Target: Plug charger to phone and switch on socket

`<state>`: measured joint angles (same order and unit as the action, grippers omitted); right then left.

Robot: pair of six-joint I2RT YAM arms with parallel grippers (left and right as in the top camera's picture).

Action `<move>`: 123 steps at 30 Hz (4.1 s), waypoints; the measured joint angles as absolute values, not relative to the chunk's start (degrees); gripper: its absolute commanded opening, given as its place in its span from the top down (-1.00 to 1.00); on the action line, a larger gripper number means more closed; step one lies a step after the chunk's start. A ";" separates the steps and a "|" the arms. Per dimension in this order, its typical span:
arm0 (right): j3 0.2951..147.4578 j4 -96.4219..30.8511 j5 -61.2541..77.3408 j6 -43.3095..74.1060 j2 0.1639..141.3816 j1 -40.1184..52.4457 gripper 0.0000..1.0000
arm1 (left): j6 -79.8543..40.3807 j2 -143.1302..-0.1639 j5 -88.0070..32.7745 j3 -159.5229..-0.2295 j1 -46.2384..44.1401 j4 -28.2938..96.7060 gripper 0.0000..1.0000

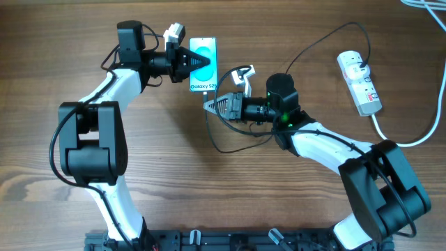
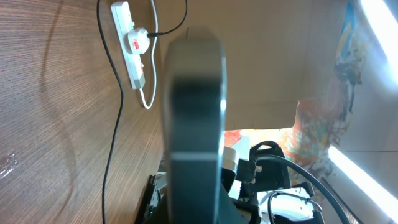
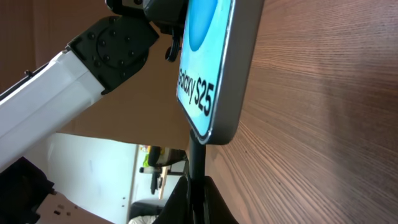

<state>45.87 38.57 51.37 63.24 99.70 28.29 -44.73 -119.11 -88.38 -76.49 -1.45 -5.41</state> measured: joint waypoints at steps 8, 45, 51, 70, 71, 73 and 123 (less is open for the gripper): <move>45.87 39.05 51.42 65.21 99.70 28.29 0.91 | -43.57 -119.11 -88.38 -76.49 -1.45 -5.43 0.92; 45.82 39.79 55.40 69.89 99.72 25.36 0.91 | -46.22 -119.11 -86.70 -76.51 -3.33 -6.55 0.92; 45.45 41.23 54.83 70.50 99.83 24.91 0.91 | -46.39 -119.11 -85.78 -76.88 -3.49 -6.74 0.92; 44.82 44.91 49.89 70.72 100.18 22.76 0.40 | -46.48 -119.11 -84.36 -77.47 -4.12 -7.33 0.92; 44.82 44.86 49.15 70.78 100.20 22.39 0.24 | -46.37 -119.11 -83.99 -77.47 -4.14 -7.60 0.92; 44.82 45.34 47.42 70.65 100.18 21.23 -0.33 | -46.17 -119.11 -86.30 -77.34 -4.43 -7.35 0.92; 45.25 39.27 59.94 52.80 100.20 23.81 0.91 | -43.18 -119.15 -87.90 -77.25 -6.94 -6.81 0.92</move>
<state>45.25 39.27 59.94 52.80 100.20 23.81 -43.18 -119.15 -87.90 -77.25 -6.94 -6.81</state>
